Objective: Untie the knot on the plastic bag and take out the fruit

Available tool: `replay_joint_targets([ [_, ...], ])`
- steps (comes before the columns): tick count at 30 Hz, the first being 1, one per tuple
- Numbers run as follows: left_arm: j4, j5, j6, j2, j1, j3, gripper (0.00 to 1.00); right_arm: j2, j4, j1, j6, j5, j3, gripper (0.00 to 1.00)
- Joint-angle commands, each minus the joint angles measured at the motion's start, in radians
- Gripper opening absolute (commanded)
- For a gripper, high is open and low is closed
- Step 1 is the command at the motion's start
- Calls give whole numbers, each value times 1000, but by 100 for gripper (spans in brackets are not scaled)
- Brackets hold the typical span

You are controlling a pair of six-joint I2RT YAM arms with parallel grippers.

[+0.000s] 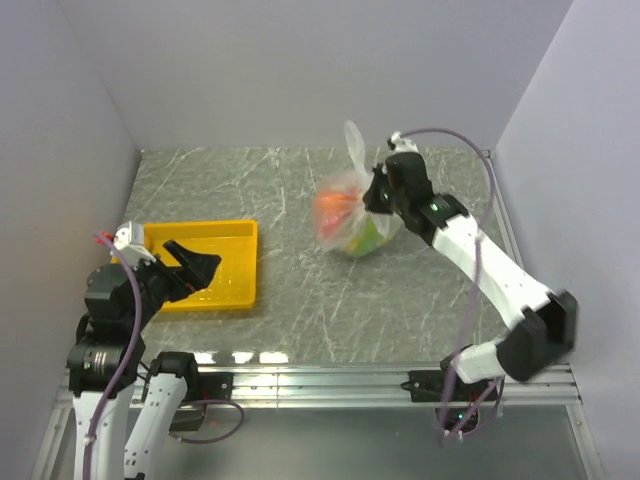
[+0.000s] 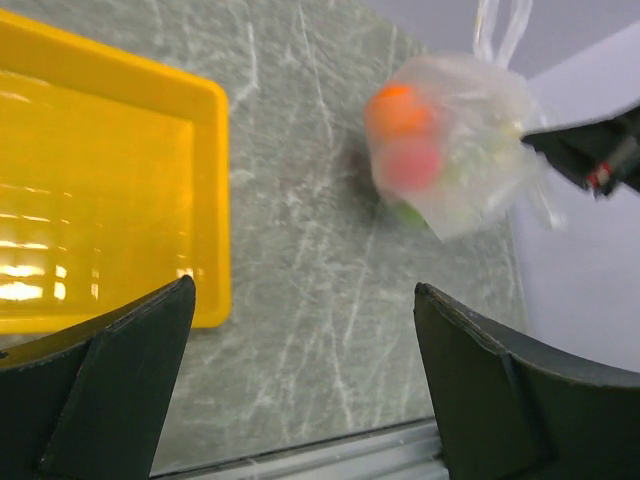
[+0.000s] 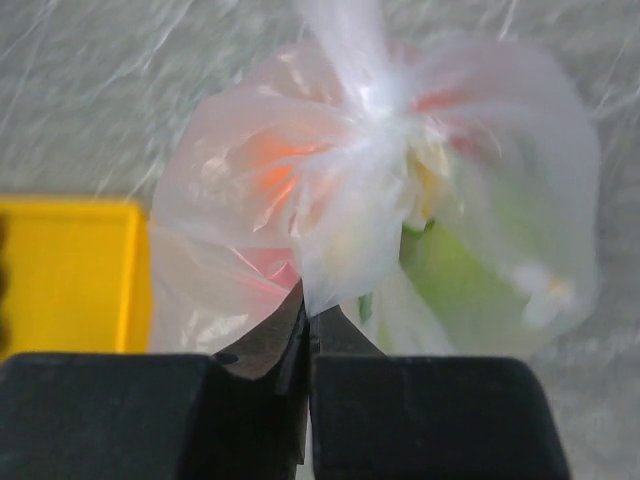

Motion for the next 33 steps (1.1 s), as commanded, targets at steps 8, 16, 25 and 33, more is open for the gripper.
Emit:
replay_joint_targets([
  [8,274,337,-210,105,-16,-185,94,-363,131,338,286,67,-563,7],
  [16,381,200,-317,239,-245,-185,92,-373,-24,493,193,132,-389,67],
  [25,387,-294,-345,629,-740,40,90,-444,-200,190,-41,151,-292,73],
  [33,266,-480,-295,1048,-905,399,84,-430,-82,27,-78,-80,-381,75],
])
